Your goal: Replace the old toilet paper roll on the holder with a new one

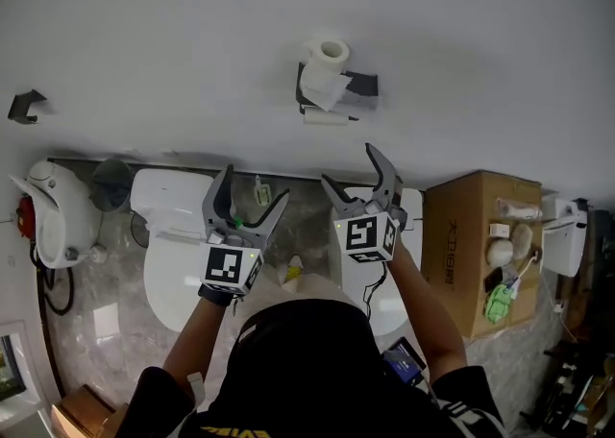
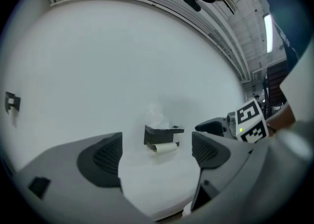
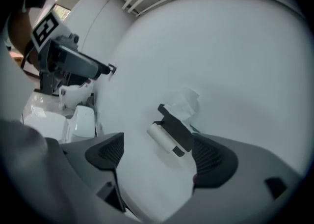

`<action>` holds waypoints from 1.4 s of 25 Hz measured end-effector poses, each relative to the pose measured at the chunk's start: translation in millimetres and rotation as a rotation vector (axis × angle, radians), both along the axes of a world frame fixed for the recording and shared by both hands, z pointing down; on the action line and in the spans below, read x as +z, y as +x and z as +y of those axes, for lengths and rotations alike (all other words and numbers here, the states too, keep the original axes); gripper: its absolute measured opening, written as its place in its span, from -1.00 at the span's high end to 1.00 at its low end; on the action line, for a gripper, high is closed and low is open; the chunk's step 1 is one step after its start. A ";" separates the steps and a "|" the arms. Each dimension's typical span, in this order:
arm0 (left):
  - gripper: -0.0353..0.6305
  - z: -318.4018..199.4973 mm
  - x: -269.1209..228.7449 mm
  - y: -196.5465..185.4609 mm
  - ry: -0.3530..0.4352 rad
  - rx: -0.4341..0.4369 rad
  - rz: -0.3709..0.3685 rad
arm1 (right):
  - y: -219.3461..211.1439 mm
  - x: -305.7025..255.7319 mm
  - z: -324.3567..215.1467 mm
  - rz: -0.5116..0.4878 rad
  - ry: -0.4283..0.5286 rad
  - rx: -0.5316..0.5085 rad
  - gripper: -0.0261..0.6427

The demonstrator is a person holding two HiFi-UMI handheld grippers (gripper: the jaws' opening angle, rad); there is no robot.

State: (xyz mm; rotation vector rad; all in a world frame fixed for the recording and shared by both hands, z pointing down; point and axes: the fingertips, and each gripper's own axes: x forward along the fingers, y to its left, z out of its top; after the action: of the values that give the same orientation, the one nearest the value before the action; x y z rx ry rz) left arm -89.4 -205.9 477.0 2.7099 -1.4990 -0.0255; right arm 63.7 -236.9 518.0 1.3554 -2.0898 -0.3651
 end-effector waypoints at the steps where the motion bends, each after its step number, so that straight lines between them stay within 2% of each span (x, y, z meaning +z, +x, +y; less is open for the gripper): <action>1: -0.46 -0.6 0.4 1.9 -0.005 -0.002 0.012 | 0.8 7.5 -2.3 0.032 -0.009 -0.010 -0.38; 5: -0.46 -6.6 -7.8 2.6 0.005 0.008 0.026 | 0.0 29.7 -19.1 0.129 -0.023 -0.018 -0.38; 9: -0.46 -7.6 -6.4 -1.5 -0.004 -0.005 0.040 | -3.6 43.0 -33.5 0.241 0.001 -0.036 -0.35; 14: -0.46 -9.5 -5.1 -1.2 -0.014 -0.009 0.038 | -7.0 57.9 -60.2 0.442 0.042 -0.051 -0.32; 20: -0.46 -7.4 -8.1 -1.7 -0.032 -0.027 0.054 | -13.3 67.4 -87.8 0.582 0.099 -0.056 -0.23; 27: -0.46 -7.2 -5.7 -0.5 -0.036 -0.040 0.041 | -11.6 75.6 -109.6 0.641 0.119 -0.064 -0.10; 32: -0.46 -6.4 -2.9 3.8 -0.047 -0.043 0.036 | -12.2 76.0 -113.6 0.655 0.132 -0.065 0.12; 35: -0.46 -6.1 -1.1 7.4 -0.053 -0.040 0.034 | -14.4 75.3 -114.4 0.673 0.143 -0.077 0.14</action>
State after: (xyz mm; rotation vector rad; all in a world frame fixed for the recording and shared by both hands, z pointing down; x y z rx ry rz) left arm -82.0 -212.0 475.9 2.6250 -1.5217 -0.0324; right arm 49.3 -351.3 593.3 1.0319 -1.5705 -0.8817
